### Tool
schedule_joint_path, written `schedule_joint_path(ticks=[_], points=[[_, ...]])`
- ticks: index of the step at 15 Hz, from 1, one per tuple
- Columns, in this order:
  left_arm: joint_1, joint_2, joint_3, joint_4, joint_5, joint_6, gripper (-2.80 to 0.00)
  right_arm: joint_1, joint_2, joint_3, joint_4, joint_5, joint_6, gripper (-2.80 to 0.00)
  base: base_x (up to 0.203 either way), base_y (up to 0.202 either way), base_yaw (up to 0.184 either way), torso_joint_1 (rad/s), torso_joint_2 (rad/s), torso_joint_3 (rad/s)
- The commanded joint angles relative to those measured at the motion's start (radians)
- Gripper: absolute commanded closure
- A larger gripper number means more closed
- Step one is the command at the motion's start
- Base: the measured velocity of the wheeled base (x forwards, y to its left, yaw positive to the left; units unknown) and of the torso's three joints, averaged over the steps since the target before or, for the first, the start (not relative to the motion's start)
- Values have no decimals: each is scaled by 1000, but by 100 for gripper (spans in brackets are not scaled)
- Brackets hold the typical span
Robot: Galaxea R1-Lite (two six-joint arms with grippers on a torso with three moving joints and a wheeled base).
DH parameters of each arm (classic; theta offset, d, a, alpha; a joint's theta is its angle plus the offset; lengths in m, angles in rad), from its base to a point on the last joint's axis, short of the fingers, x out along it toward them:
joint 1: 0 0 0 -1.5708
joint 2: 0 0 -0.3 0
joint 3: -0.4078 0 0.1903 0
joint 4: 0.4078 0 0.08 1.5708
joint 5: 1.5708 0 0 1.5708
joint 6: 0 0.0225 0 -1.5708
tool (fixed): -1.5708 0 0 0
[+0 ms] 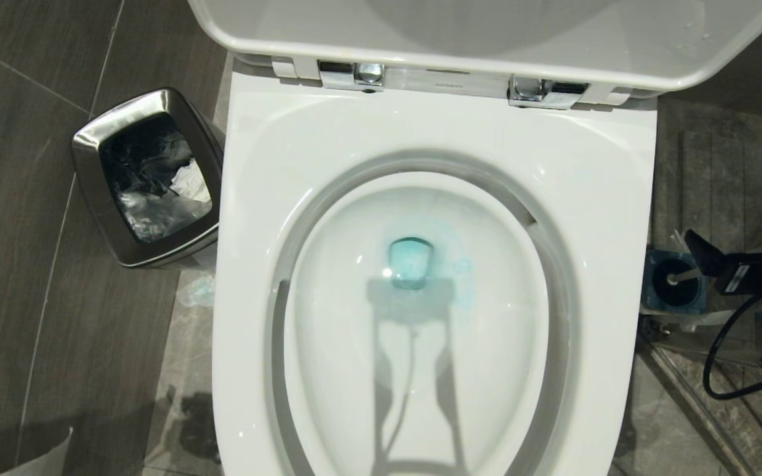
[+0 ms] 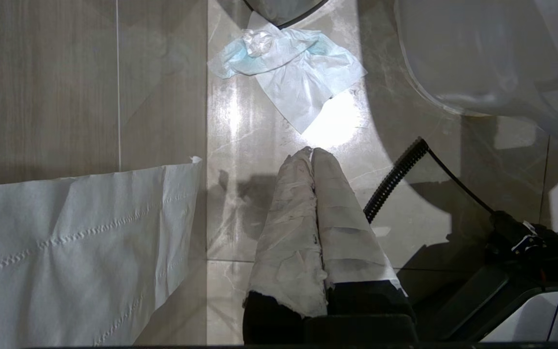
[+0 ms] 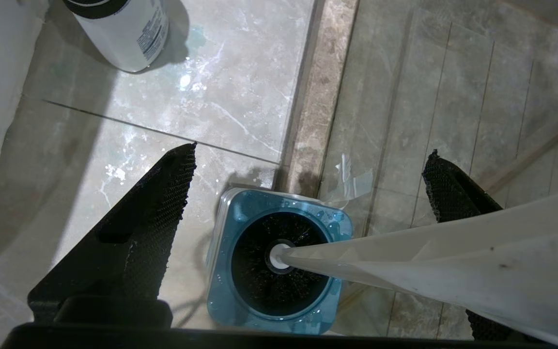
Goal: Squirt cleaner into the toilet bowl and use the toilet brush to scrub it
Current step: Scrub the toilet bowl
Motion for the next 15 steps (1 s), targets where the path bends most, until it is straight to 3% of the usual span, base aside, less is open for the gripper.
schedule_joint_path(ticks=[1, 9, 15], points=[[0, 1, 1, 0, 0, 1, 0, 0, 0, -1, -8, 0, -2, 0, 0, 0, 0, 0, 0, 0], [0, 1, 2, 0, 0, 1, 0, 0, 3, 19, -10, -10, -22, 0, 0, 0, 0, 0, 0, 0], [0, 2, 2, 0, 0, 1, 0, 0, -19, 112, -50, -8, -54, 0, 0, 0, 0, 0, 0, 0]])
